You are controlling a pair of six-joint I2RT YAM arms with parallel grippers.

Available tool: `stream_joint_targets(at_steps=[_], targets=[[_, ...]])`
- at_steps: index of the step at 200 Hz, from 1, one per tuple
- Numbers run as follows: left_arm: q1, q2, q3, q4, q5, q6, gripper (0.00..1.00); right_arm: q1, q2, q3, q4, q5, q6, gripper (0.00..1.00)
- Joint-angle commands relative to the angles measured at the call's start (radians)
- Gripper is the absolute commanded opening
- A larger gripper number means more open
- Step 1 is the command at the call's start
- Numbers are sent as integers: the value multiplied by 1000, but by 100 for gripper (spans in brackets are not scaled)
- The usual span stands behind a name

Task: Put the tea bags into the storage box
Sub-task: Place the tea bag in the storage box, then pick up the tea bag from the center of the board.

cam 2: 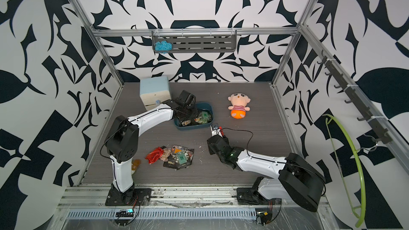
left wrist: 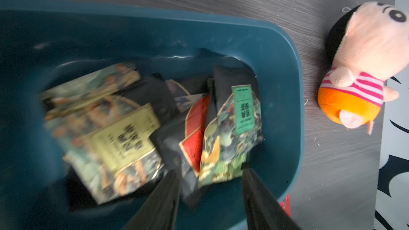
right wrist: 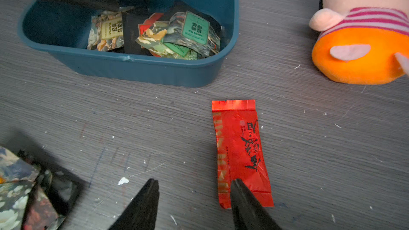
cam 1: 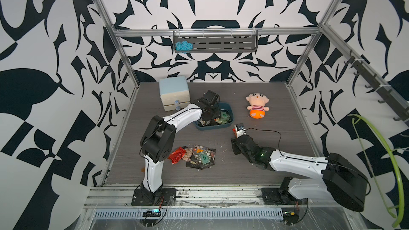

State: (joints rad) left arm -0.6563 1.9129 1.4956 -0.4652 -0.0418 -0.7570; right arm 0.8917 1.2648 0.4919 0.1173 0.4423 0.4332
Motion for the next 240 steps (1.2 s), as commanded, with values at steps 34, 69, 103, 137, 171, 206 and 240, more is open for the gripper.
stream_joint_targets(at_steps=[34, 69, 103, 137, 171, 206, 240], targets=[[-16, -306, -203, -99, -32, 1, 54, -2, 25, 49, 45, -127, -39, 56], [-72, -485, -399, -80, -34, -60, 55, -3, 91, 89, 43, -246, -56, 52], [-138, -628, -577, -56, -46, -158, 55, -2, 115, 100, 53, -351, -65, 48], [-202, -726, -689, -43, -46, -230, 56, -1, 113, 88, 79, -425, -67, 47], [-259, -754, -737, -60, -68, -276, 59, 3, 144, 97, 95, -512, -69, 45], [-295, -783, -795, -59, -89, -331, 61, 15, 186, 130, 79, -547, -74, 41], [-301, -817, -886, -15, -78, -401, 64, 25, 207, 139, 92, -571, -63, 41]])
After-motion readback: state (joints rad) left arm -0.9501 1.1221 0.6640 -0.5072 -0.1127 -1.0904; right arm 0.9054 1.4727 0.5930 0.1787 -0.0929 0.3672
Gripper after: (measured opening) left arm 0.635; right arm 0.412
